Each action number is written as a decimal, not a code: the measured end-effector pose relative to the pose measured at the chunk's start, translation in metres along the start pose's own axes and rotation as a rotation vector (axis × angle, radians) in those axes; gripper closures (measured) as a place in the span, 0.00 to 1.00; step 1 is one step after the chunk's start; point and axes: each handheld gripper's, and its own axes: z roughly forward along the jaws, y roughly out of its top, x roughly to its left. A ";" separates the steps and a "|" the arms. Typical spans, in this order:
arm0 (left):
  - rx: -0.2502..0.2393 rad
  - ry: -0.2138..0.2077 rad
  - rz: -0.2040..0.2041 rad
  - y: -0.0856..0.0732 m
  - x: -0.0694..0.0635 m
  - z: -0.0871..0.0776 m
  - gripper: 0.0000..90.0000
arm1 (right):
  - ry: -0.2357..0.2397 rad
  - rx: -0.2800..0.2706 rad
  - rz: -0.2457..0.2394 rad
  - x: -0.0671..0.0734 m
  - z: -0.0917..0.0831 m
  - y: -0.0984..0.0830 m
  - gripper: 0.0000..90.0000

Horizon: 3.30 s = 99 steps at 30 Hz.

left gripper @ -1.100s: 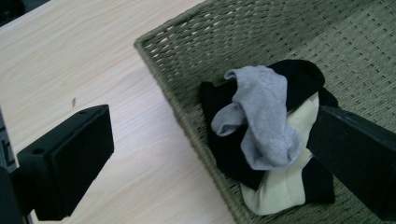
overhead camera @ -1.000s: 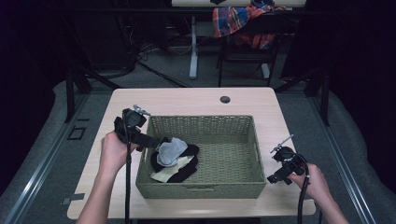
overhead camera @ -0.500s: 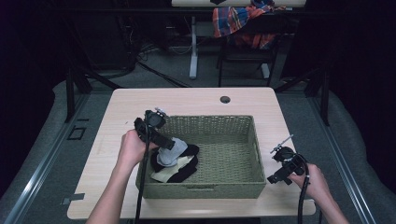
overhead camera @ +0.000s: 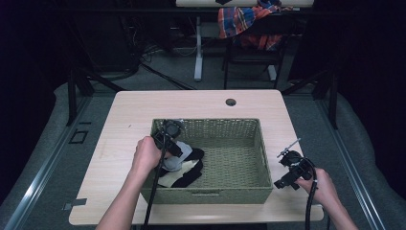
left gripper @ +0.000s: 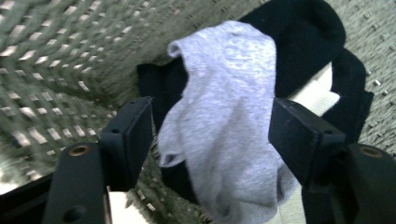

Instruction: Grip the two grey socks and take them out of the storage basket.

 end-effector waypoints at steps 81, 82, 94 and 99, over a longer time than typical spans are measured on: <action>-0.312 -0.027 -0.044 -0.032 0.020 -0.104 0.94 | 0.004 -0.005 0.012 0.000 0.000 -0.001 0.12; -0.316 -0.025 -0.045 -0.033 0.021 -0.106 0.94 | 0.004 -0.004 0.012 0.000 0.001 -0.001 0.12; -0.358 -0.014 -0.095 -0.050 0.037 -0.122 0.94 | 0.003 0.000 0.015 0.000 0.000 -0.001 0.13; -0.372 -0.004 -0.114 -0.057 0.044 -0.127 0.94 | -0.003 0.021 -0.003 -0.002 -0.002 0.000 0.13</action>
